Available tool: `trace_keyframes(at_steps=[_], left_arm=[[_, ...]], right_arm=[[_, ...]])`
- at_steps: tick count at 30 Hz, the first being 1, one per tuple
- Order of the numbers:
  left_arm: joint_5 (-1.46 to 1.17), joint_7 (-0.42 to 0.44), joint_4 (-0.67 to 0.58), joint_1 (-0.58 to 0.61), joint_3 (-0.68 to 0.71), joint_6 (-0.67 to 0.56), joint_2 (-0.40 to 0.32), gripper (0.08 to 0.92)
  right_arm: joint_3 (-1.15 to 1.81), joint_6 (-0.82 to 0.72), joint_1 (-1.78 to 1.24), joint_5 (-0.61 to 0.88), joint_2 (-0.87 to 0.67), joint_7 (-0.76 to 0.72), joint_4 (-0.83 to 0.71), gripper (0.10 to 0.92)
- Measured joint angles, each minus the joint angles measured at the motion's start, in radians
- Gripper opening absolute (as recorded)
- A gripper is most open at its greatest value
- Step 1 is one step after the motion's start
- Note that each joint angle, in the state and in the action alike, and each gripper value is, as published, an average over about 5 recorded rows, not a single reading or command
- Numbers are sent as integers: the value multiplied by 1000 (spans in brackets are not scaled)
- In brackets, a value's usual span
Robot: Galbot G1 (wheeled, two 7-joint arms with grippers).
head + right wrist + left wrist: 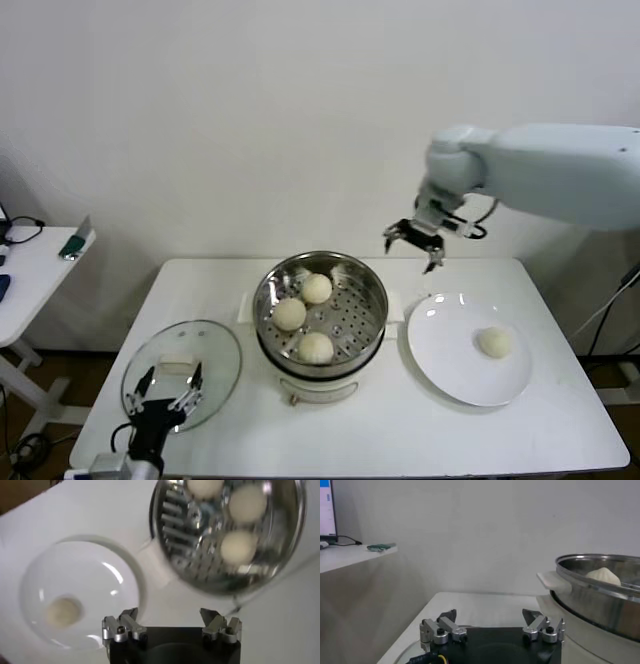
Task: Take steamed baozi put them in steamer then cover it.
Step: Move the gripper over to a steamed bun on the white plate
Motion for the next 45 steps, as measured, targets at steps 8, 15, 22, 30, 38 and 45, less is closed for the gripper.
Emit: trace_keyframes(at_steps=[8, 15, 22, 30, 38, 45], left_arm=[[10, 2, 4, 4, 3, 1, -9, 823], [18, 3, 13, 7, 4, -2, -11, 823], [26, 3, 16, 9, 9, -3, -14, 823], [27, 2, 17, 16, 2, -4, -14, 823], [27, 2, 17, 17, 1, -4, -14, 823], [25, 1, 15, 18, -1, -4, -17, 823]], right_arm=[[11, -175, -106, 33, -188, -5, -37, 823], [129, -257, -290, -8, -282, 7, -87, 823], [265, -285, -470, -69, -310, 18, -163, 823], [395, -302, -632, -116, -297, 31, -249, 823], [483, -300, -725, -148, -263, 51, -319, 823], [523, -300, -771, -161, -243, 58, -348, 820]])
